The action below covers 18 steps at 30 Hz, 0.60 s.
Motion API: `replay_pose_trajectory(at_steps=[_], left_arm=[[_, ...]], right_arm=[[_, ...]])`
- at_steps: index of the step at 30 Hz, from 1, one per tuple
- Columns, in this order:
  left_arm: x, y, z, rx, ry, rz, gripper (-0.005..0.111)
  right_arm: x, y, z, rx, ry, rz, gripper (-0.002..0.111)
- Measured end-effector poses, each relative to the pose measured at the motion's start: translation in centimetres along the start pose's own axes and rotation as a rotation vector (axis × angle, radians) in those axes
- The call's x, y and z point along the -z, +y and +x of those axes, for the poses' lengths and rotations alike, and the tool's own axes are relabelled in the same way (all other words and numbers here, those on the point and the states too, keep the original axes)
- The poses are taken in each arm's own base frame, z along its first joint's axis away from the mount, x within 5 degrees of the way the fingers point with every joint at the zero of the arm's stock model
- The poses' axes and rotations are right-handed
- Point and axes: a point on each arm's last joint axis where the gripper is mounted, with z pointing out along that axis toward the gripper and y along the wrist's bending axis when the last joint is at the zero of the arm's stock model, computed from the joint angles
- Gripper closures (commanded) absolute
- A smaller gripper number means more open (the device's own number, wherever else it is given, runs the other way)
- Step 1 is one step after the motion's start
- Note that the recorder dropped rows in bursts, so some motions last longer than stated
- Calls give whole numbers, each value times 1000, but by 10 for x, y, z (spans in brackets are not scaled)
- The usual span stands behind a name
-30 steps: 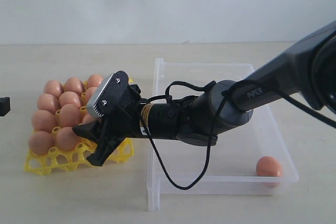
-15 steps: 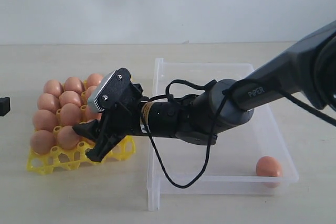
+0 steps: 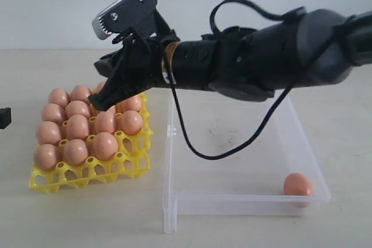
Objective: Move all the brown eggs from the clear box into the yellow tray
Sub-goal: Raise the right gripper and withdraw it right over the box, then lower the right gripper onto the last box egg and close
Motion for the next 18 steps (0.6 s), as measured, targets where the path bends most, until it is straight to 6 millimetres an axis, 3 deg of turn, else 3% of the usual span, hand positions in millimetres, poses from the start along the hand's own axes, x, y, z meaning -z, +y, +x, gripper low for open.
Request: replay_pose_trajectory(at_steps=[6, 11, 14, 18], left_arm=[[0, 0, 0, 0, 0, 0, 103], [0, 0, 0, 0, 0, 0, 103], [0, 0, 0, 0, 0, 0, 103], [0, -1, 1, 0, 7, 8, 103]], right_arm=[[47, -26, -9, 173, 364, 287, 109], [88, -47, 6, 192, 771, 532, 109], [108, -60, 19, 126, 974, 604, 109], [129, -73, 40, -126, 1143, 520, 109]])
